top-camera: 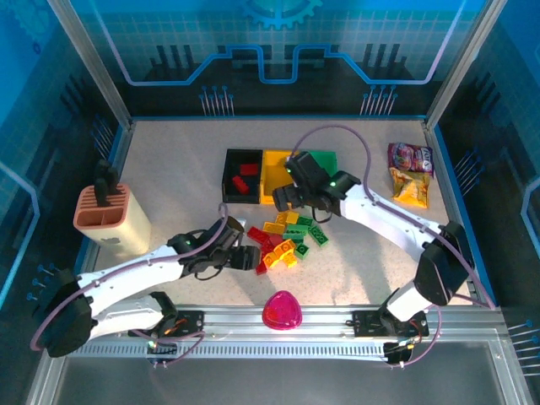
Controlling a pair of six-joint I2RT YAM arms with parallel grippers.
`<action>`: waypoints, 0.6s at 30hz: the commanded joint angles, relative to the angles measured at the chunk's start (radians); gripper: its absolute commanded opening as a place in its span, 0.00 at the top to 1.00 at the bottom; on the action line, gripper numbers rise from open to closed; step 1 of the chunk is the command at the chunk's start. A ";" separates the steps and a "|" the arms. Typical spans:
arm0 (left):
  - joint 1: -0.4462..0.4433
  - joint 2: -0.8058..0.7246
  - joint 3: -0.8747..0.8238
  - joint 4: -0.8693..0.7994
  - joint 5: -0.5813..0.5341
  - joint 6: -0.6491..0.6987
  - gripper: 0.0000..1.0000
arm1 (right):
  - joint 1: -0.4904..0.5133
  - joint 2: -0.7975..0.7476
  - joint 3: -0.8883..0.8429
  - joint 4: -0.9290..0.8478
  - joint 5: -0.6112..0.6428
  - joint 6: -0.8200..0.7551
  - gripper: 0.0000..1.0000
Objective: Sort the legos into containers by color
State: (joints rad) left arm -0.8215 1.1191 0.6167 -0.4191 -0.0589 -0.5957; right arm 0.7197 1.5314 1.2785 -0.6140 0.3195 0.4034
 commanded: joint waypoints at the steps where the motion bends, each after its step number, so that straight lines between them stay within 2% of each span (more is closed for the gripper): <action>1: -0.052 0.063 0.037 0.002 0.025 0.017 0.30 | -0.030 -0.074 -0.067 0.044 -0.038 0.031 0.02; 7: -0.123 0.187 0.072 0.023 0.004 -0.002 0.31 | -0.064 -0.129 -0.159 0.043 -0.050 0.045 0.02; 18: -0.127 0.362 0.131 0.047 -0.005 0.034 0.32 | -0.093 -0.192 -0.248 0.037 -0.053 0.068 0.02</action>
State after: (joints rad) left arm -0.9436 1.4425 0.7109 -0.3717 -0.0555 -0.5926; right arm 0.6434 1.3716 1.0435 -0.5827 0.2722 0.4526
